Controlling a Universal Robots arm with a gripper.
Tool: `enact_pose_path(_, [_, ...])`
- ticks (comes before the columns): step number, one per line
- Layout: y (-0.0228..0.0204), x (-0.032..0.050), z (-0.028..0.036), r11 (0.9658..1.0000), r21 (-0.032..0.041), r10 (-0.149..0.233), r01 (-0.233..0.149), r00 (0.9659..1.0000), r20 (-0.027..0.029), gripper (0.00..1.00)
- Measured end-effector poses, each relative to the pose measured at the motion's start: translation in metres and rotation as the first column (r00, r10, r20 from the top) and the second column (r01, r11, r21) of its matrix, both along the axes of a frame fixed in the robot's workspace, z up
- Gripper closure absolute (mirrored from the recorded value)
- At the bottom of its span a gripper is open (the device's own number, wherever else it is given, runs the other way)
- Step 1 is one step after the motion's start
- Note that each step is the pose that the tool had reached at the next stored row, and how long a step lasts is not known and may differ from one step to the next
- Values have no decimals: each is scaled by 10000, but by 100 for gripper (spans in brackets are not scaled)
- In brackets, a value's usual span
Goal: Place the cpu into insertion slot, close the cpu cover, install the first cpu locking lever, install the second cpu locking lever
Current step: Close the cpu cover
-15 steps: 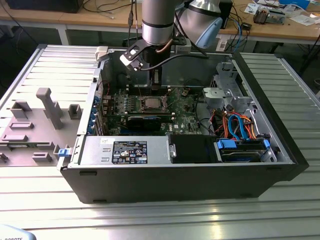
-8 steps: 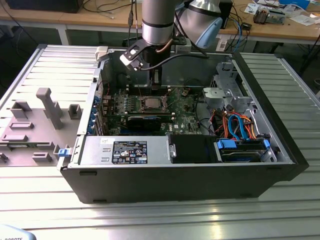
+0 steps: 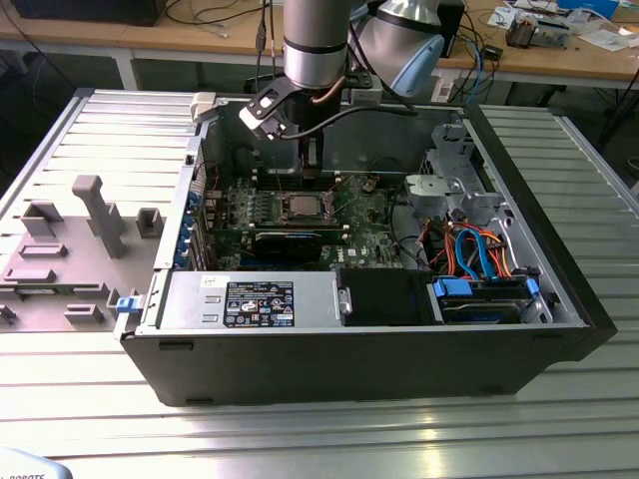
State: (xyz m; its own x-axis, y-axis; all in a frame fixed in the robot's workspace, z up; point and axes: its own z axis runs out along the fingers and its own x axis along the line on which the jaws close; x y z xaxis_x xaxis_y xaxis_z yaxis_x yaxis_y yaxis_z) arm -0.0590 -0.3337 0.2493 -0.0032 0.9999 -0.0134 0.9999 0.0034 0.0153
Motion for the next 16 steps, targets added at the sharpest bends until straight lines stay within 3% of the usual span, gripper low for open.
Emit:
enact_pose_path(11, [0, 0, 27, 10000, -5, 1, -1, 10000, -2, 89])
enact_pose_path(16, [0, 0, 75, 10000, -15, 0, 0, 10000, -1, 89])
